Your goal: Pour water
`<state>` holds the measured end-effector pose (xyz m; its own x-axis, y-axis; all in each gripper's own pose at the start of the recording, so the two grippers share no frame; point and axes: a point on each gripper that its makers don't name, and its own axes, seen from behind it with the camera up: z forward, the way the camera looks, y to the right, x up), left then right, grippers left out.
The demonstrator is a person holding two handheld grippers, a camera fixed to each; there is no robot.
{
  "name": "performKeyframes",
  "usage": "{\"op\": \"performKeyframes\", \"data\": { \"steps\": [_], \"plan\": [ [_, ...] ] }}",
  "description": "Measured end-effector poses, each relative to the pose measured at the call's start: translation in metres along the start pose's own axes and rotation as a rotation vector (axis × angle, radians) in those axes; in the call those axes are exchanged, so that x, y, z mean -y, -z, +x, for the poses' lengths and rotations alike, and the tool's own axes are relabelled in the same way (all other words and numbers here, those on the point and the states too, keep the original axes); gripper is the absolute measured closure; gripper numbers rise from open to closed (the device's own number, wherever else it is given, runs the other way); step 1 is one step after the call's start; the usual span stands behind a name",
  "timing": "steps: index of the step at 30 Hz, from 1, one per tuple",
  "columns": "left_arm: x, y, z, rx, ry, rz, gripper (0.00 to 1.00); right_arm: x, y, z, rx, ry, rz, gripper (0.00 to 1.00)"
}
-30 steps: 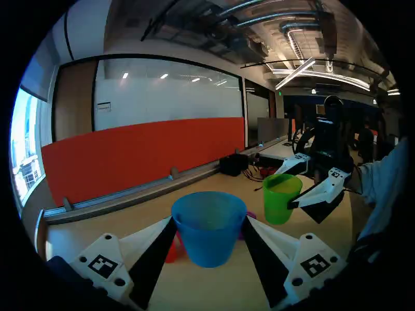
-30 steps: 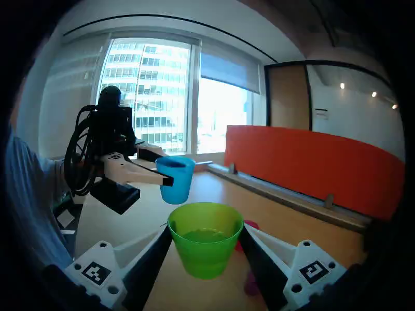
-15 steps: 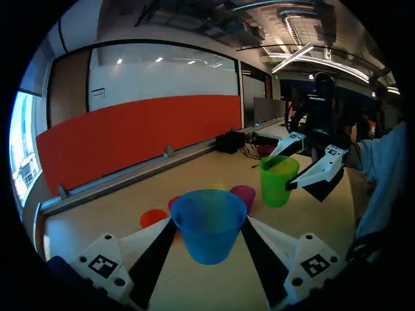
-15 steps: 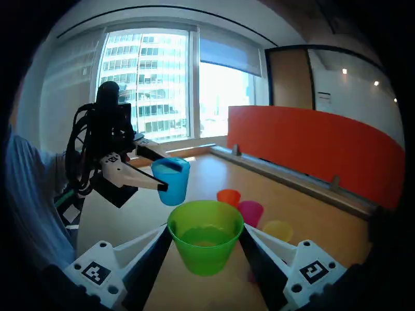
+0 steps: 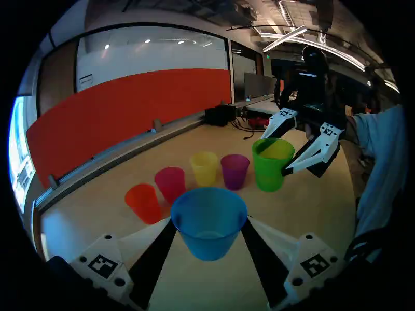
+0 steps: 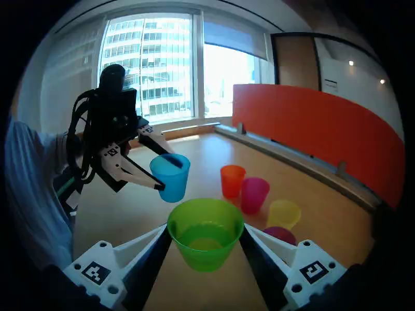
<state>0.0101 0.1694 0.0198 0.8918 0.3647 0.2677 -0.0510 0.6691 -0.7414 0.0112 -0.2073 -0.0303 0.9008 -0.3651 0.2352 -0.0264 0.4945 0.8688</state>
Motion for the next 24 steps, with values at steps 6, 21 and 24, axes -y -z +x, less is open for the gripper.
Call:
{"op": "performKeyframes", "data": {
  "steps": [6, 21, 24],
  "plan": [
    [-0.004, -0.007, -0.02, 0.061, -0.013, -0.022, 0.14, -0.002, -0.005, -0.017, 0.045, 0.014, 0.006, 0.09],
    [-0.012, -0.029, -0.057, 0.13, -0.016, -0.049, 0.14, -0.005, -0.016, -0.042, 0.104, 0.038, 0.002, 0.09],
    [-0.012, -0.031, -0.061, 0.132, -0.012, -0.048, 0.14, -0.004, -0.017, -0.044, 0.108, 0.039, 0.002, 0.09]
  ]
}}
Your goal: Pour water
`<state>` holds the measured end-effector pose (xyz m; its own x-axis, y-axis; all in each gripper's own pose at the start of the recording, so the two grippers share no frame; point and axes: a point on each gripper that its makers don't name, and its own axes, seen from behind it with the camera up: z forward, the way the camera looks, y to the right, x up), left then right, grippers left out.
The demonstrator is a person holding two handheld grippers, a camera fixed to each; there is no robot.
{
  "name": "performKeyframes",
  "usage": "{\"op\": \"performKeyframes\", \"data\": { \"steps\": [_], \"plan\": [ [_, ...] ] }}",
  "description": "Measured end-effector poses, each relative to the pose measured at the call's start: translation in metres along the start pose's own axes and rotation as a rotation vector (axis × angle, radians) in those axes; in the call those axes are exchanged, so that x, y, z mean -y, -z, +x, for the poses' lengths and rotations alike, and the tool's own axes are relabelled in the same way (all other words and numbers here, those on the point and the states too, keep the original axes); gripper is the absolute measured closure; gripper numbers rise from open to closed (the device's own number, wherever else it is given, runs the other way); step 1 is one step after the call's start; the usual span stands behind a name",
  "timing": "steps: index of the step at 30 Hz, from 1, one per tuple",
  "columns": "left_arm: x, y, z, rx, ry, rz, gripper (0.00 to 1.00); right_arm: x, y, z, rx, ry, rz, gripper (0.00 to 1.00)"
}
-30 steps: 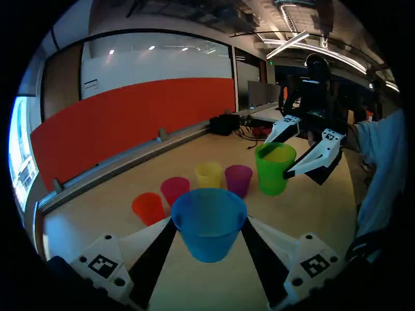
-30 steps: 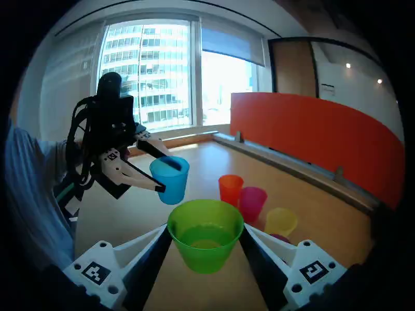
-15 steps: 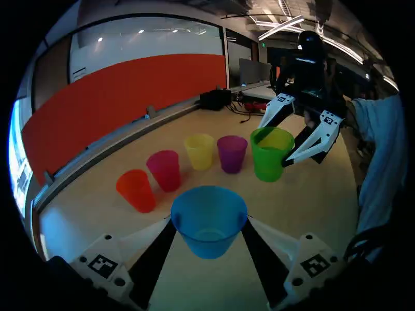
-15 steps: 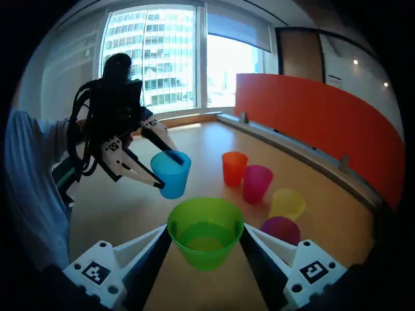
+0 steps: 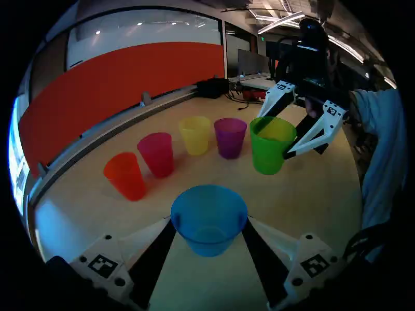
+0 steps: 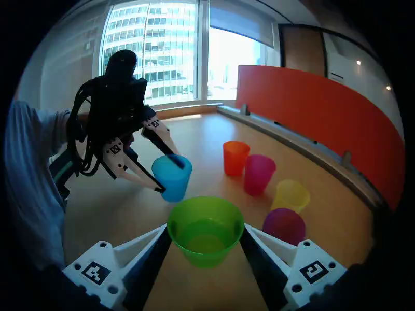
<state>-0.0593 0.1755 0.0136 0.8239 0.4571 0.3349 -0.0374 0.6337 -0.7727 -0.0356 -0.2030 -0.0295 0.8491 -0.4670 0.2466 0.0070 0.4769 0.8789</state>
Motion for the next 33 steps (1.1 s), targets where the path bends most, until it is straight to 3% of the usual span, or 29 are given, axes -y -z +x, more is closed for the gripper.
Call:
{"op": "performKeyframes", "data": {
  "steps": [14, 23, 27, 33],
  "plan": [
    [0.003, -0.005, -0.016, 0.007, 0.038, -0.002, 0.14, -0.005, -0.006, -0.008, 0.013, -0.005, -0.014, 0.09],
    [0.003, -0.005, -0.022, 0.029, 0.03, 0.002, 0.14, -0.007, -0.011, -0.009, 0.014, -0.005, -0.023, 0.09],
    [0.005, -0.004, -0.028, 0.051, 0.035, 0.013, 0.06, -0.008, -0.015, -0.01, 0.011, -0.006, -0.027, 0.09],
    [0.004, -0.001, -0.037, 0.072, 0.044, 0.02, 0.06, -0.01, -0.022, -0.016, 0.018, 0.0, -0.036, 0.09]
  ]
}}
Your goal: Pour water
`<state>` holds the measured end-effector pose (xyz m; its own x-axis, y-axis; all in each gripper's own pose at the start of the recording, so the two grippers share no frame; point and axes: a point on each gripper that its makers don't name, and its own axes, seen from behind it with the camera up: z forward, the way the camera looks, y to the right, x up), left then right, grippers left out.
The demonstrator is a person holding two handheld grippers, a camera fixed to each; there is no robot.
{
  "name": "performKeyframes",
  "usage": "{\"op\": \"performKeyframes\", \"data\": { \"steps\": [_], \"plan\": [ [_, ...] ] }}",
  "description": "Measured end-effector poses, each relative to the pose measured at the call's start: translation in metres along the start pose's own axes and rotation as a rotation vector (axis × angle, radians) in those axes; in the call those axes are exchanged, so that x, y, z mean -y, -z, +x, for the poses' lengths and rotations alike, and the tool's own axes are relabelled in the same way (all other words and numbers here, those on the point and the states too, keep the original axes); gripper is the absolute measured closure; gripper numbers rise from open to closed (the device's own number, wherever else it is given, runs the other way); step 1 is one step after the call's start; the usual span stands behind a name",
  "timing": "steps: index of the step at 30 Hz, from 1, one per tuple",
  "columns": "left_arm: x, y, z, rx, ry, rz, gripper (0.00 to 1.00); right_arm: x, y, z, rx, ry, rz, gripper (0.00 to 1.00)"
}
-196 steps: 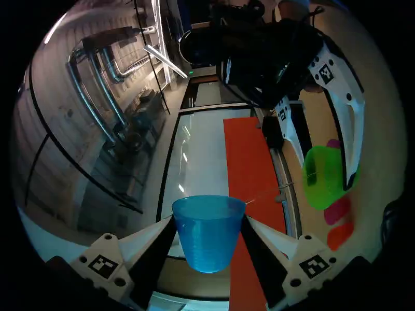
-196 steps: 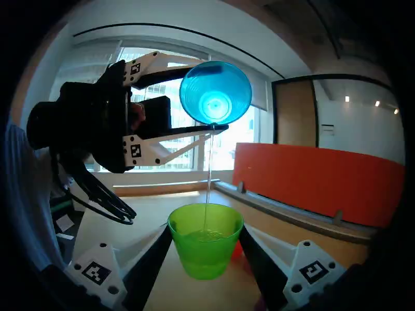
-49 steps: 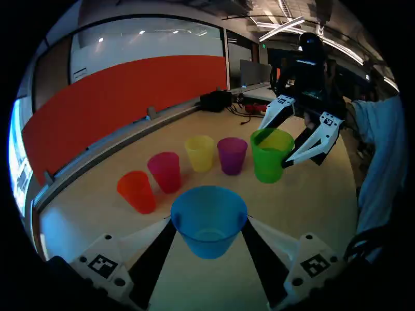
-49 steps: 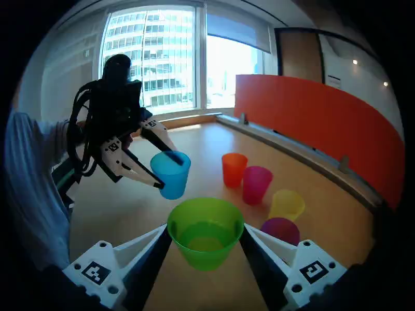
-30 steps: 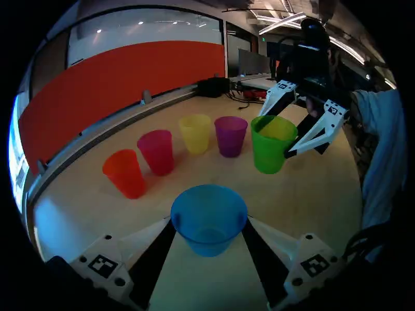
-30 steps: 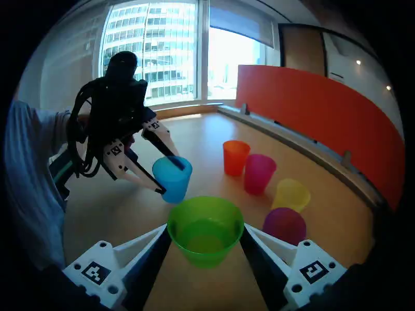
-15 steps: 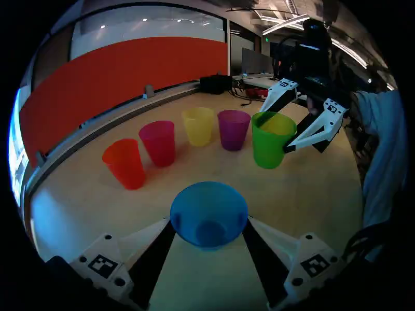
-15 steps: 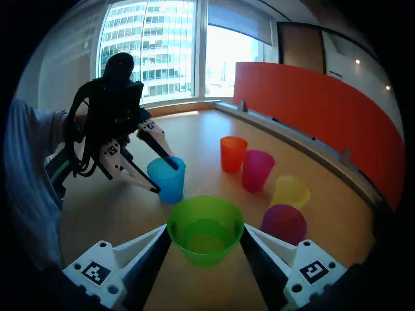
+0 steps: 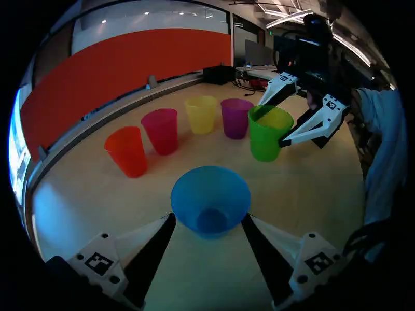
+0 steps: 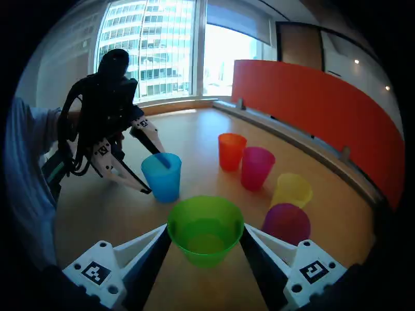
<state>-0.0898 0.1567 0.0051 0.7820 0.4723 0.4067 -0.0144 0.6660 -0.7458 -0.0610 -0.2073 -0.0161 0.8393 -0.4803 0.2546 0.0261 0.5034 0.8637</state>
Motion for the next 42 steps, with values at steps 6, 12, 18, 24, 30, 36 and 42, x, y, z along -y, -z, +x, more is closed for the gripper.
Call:
{"op": "performKeyframes", "data": {
  "steps": [6, 12, 18, 24, 30, 36, 42],
  "plan": [
    [-0.001, 0.006, -0.009, 0.013, 0.007, 0.003, 0.06, -0.003, -0.007, -0.005, 0.004, 0.0, -0.009, 0.09],
    [-0.002, 0.014, -0.013, 0.01, 0.014, 0.016, 0.06, -0.007, -0.011, -0.009, 0.005, -0.002, -0.023, 0.09],
    [-0.006, 0.021, -0.014, -0.002, 0.03, 0.016, 0.06, -0.009, -0.015, -0.012, 0.006, -0.013, -0.028, 0.09],
    [-0.009, 0.026, -0.015, -0.006, 0.03, 0.017, 0.06, -0.012, -0.017, -0.016, 0.006, -0.018, -0.038, 0.09],
    [-0.01, 0.028, -0.014, -0.007, 0.029, 0.016, 0.06, -0.01, -0.016, -0.017, 0.005, -0.025, -0.04, 0.09],
    [-0.013, 0.03, -0.012, -0.012, 0.024, 0.011, 0.05, -0.013, -0.014, -0.022, 0.014, -0.027, -0.052, 0.07],
    [-0.014, 0.033, -0.01, -0.017, 0.029, 0.014, 0.06, -0.012, -0.009, -0.024, 0.017, -0.021, -0.062, 0.0]
  ]
}}
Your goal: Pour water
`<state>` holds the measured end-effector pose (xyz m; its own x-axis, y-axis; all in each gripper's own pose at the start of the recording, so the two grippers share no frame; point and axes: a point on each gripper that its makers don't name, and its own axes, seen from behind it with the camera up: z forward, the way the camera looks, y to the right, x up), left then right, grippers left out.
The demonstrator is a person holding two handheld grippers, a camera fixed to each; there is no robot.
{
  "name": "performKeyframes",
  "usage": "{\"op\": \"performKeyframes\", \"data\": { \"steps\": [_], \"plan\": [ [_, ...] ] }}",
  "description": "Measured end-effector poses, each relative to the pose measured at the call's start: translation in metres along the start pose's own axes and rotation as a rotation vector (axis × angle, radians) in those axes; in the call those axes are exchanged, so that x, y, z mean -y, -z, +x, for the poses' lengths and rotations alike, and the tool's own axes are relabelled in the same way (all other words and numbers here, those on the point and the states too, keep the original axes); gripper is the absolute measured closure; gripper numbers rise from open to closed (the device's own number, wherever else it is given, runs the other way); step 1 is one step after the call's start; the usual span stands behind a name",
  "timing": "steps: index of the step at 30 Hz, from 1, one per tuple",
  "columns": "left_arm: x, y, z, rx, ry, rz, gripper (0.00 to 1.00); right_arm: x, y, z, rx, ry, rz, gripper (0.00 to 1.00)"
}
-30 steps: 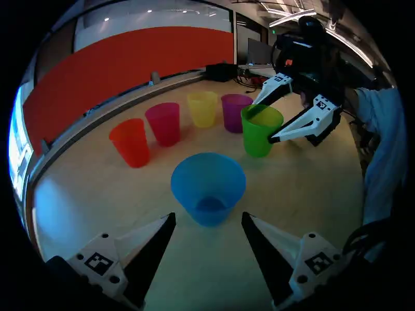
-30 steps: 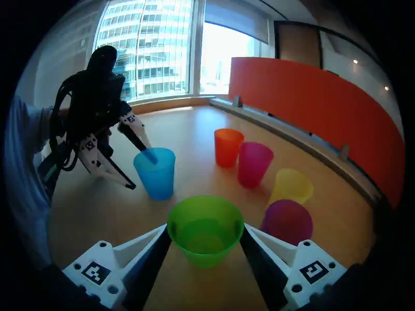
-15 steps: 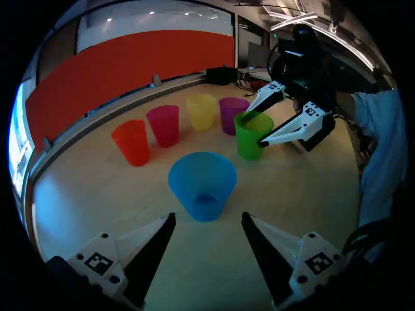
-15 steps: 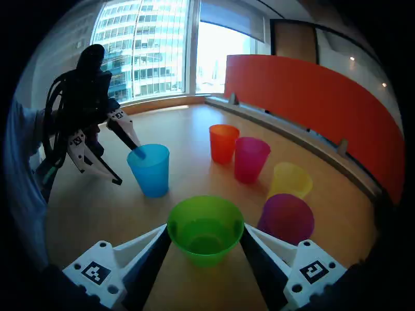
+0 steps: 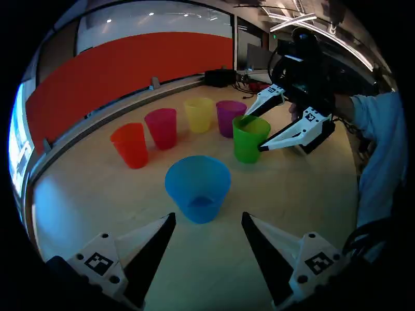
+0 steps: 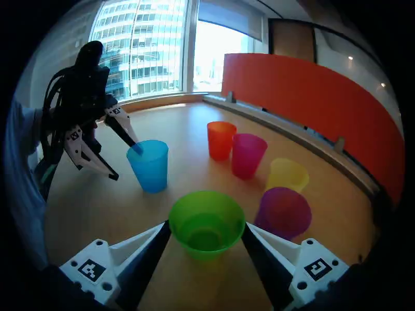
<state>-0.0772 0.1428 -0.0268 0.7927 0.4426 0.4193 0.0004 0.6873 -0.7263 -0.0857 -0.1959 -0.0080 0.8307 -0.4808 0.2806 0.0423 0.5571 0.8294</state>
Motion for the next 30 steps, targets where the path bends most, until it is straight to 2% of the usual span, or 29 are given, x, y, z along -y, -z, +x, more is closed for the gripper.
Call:
{"op": "performKeyframes", "data": {
  "steps": [15, 24, 27, 30],
  "plan": [
    [0.003, 0.015, -0.005, -0.023, 0.031, 0.035, 0.06, -0.006, 0.034, -0.011, -0.008, -0.027, -0.067, 0.0],
    [0.01, 0.03, 0.002, -0.08, 0.056, 0.089, 0.06, -0.009, 0.057, -0.007, -0.051, -0.068, -0.123, 0.0],
    [0.017, 0.034, 0.004, -0.108, 0.065, 0.125, 0.06, -0.01, 0.063, -0.004, -0.067, -0.08, -0.144, 0.0],
    [0.029, 0.04, 0.007, -0.145, 0.073, 0.181, 0.06, -0.012, 0.071, -0.002, -0.083, -0.087, -0.169, 0.0]
  ]
}}
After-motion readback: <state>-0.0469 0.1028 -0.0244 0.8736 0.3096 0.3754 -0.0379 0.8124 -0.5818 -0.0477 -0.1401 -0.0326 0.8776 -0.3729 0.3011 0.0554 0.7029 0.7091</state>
